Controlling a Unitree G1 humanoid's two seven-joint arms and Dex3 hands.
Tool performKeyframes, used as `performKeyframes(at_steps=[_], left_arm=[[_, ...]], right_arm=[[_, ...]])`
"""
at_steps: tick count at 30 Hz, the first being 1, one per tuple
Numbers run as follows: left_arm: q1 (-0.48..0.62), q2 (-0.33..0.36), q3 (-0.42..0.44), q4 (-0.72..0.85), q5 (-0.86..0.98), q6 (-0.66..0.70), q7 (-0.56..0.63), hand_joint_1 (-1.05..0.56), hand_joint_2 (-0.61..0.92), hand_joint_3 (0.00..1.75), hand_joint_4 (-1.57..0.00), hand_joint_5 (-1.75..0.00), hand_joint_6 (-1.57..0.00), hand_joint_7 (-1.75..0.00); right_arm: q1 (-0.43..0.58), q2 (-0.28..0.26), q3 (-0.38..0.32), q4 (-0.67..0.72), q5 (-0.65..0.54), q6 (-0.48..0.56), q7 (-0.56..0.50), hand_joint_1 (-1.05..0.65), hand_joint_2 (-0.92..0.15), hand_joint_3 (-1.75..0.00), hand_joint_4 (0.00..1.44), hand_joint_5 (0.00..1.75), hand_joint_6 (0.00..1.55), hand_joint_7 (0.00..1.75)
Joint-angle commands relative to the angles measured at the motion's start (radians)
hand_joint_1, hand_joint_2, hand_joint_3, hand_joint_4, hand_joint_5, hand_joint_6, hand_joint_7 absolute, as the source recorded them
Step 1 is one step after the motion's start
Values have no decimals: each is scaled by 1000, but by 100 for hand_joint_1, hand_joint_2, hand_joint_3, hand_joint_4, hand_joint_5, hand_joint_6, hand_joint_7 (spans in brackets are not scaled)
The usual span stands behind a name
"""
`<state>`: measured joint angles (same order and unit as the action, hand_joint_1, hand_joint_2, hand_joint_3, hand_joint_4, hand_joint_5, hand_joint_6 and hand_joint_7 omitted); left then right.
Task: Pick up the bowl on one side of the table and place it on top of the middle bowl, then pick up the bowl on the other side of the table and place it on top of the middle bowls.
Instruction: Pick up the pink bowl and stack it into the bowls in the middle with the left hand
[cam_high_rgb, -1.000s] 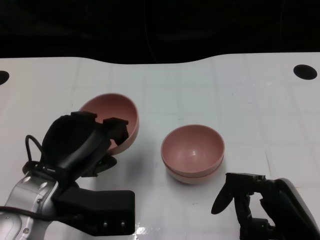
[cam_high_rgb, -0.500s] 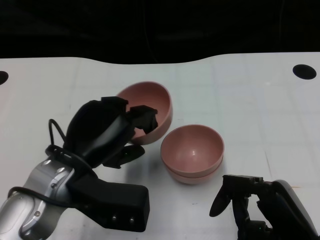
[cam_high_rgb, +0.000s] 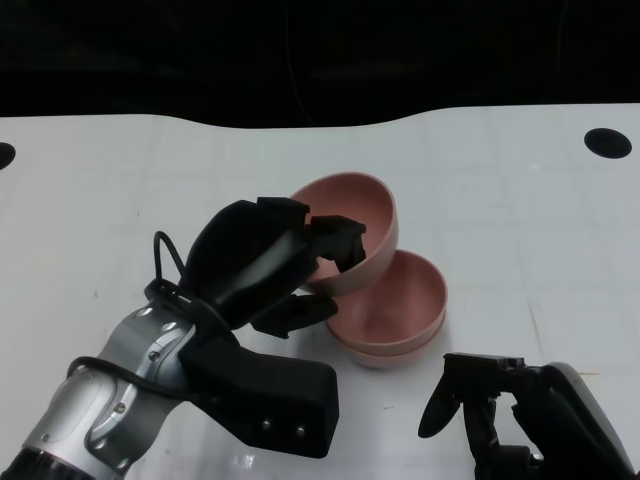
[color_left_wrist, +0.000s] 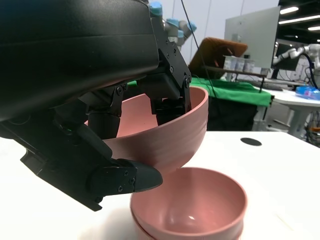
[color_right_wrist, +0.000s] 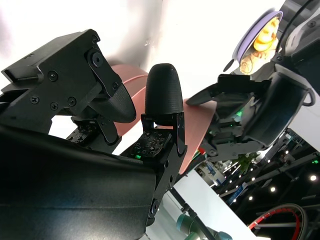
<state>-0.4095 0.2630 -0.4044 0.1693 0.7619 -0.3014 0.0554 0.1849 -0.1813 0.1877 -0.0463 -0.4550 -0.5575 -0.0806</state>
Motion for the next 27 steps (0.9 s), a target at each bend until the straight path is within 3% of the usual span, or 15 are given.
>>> performKeyframes(at_steps=[1, 7, 12, 20, 23, 25, 27], left_arm=[[-33, -3, -12, 20, -12, -9, -19, -27, 65, 81, -79, -162, -83, -120], [-57, -36, -46, 74, -22, -21, -24, -26, 66, 75, -79, -164, -84, -115], [-82, -57, -71, 131, -6, -45, 11, -23, 62, 82, -81, -163, -84, -115], [-111, -81, -104, 207, 0, -56, -7, -24, 63, 86, -75, -172, -76, -132], [-120, -76, -120, 213, 5, -44, -41, -27, 71, 68, -77, -150, -79, -106], [-121, -70, -128, 208, 19, -33, -52, -29, 80, 47, -79, -122, -84, -76], [-124, -62, -139, 199, 38, -19, -71, -30, 88, 30, -77, -109, -86, -54]], right_arm=[[6, -12, -1, -7, -3, 3, -1, -5, -11, -162, 91, 174, 87, 132], [6, -16, -2, -5, -2, 2, -2, -4, -12, -161, 90, 174, 87, 131], [8, -17, -2, -9, -5, 7, -3, -4, -12, -161, 90, 174, 87, 132], [9, -20, -2, -10, 2, 6, 2, -5, -13, -162, 90, 175, 86, 132], [7, -20, -1, -7, -7, 1, -5, -6, -13, -161, 90, 174, 85, 132], [8, -19, 0, -7, -6, 3, -4, -6, -13, -161, 90, 174, 86, 132], [9, -19, 1, -8, -5, 5, -2, -6, -13, -161, 90, 174, 85, 132]])
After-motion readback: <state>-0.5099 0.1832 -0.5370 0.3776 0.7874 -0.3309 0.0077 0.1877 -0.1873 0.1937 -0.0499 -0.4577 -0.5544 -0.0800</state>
